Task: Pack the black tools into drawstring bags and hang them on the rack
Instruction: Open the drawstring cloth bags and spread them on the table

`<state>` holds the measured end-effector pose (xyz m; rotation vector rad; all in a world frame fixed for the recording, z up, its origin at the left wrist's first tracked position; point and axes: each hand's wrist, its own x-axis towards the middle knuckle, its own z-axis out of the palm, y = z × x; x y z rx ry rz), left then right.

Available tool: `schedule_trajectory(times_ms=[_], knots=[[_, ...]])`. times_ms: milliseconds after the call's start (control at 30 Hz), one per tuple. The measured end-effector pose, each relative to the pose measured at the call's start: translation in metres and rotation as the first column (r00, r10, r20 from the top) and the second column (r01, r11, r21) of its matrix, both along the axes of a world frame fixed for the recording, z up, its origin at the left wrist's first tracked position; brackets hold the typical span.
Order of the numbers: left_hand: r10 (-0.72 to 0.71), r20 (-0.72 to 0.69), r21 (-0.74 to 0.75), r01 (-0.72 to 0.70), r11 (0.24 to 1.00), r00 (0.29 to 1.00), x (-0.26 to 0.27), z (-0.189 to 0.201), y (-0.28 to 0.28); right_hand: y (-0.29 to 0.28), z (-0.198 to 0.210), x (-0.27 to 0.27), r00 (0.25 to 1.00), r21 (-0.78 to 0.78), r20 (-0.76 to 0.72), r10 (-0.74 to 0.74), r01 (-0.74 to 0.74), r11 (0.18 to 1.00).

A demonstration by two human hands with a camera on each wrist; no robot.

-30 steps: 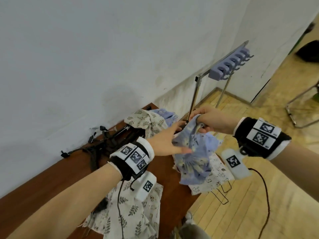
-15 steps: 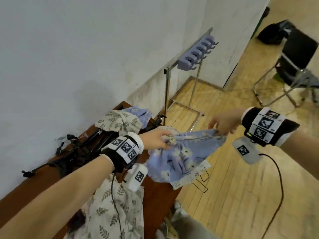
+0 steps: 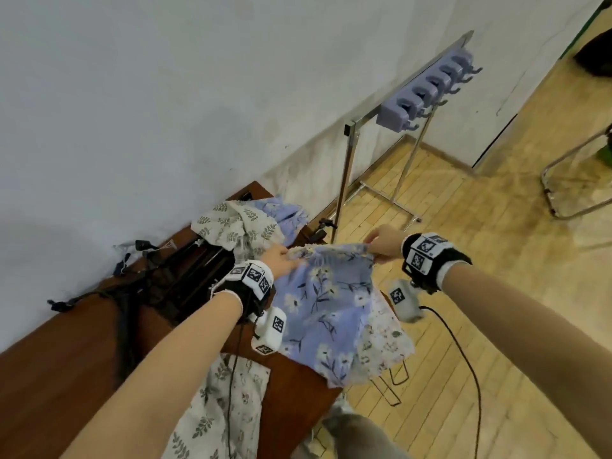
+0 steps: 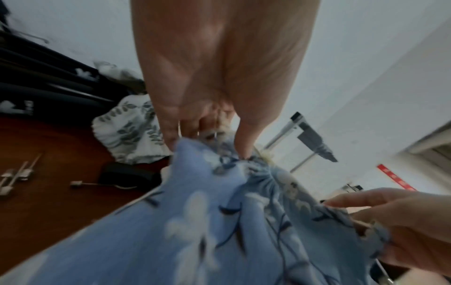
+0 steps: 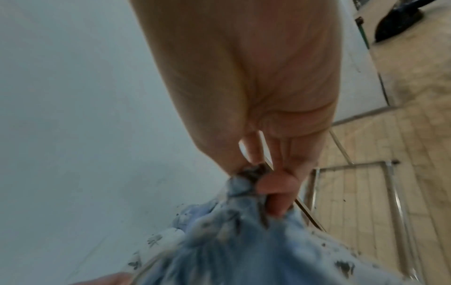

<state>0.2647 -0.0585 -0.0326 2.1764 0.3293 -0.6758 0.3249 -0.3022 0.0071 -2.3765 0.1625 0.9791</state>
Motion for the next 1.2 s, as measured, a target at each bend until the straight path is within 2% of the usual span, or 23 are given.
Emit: schedule_trajectory(times_ms=[100, 167, 233, 333, 400, 467, 567, 633, 700, 833, 1000, 1100, 1200], knots=[[0.192, -0.008, -0.052, -0.192, 0.98, 0.981, 0.009, -0.02, 0.013, 0.013, -0.027, 0.017, 0.997, -0.007, 0.045, -0.057, 0.057, 0.998], [0.271, -0.056, -0.055, -0.274, 0.96, 0.961, 0.007, -0.028, 0.033, 0.021, -0.036, 0.023, 0.992, -0.131, 0.13, -0.009, 0.027, 0.991], [0.36, -0.069, -0.045, -0.364, 0.93, 0.93, -0.005, -0.037, 0.059, 0.032, -0.044, 0.026, 0.969, -0.282, 0.219, 0.118, -0.053, 0.958], [0.503, -0.152, -0.054, -0.515, 0.855, 0.851, -0.047, -0.049, 0.101, 0.073, -0.057, 0.022, 0.894, -0.232, 0.279, 0.35, -0.291, 0.928], [0.48, -0.189, 0.031, -0.483, 0.875, 0.857, -0.082, -0.058, 0.128, 0.112, -0.062, 0.011, 0.841, -0.16, 0.27, 0.469, -0.441, 0.883], [0.388, -0.196, 0.191, -0.353, 0.916, 0.9, -0.114, -0.069, 0.152, 0.153, -0.068, -0.005, 0.8, -0.088, 0.237, 0.551, -0.547, 0.833], [0.256, -0.267, 0.368, -0.147, 0.918, 0.929, -0.154, -0.08, 0.173, 0.207, -0.09, -0.036, 0.744, -0.012, 0.168, 0.647, -0.654, 0.756], [0.217, -0.254, 0.405, -0.1, 0.909, 0.943, -0.173, -0.089, 0.18, 0.232, -0.109, -0.055, 0.738, -0.012, 0.147, 0.659, -0.665, 0.747], [0.213, -0.231, 0.391, -0.11, 0.914, 0.949, -0.187, -0.098, 0.183, 0.249, -0.129, -0.071, 0.759, -0.036, 0.125, 0.639, -0.64, 0.767], [0.223, -0.266, 0.352, -0.121, 0.928, 0.938, -0.209, -0.109, 0.184, 0.265, -0.157, -0.094, 0.805, -0.156, 0.158, 0.572, -0.551, 0.82], [0.147, -0.175, 0.465, -0.05, 0.884, 0.974, -0.222, -0.116, 0.186, 0.273, -0.173, -0.1, 0.846, -0.224, 0.22, 0.486, -0.441, 0.869], [0.19, -0.053, 0.428, -0.15, 0.891, 0.98, -0.221, -0.111, 0.186, 0.274, -0.175, -0.103, 0.857, -0.237, 0.221, 0.465, -0.416, 0.878], [0.28, 0.046, 0.317, -0.28, 0.906, 0.959, -0.219, -0.108, 0.188, 0.275, -0.172, -0.105, 0.853, -0.254, 0.229, 0.469, -0.413, 0.875]])
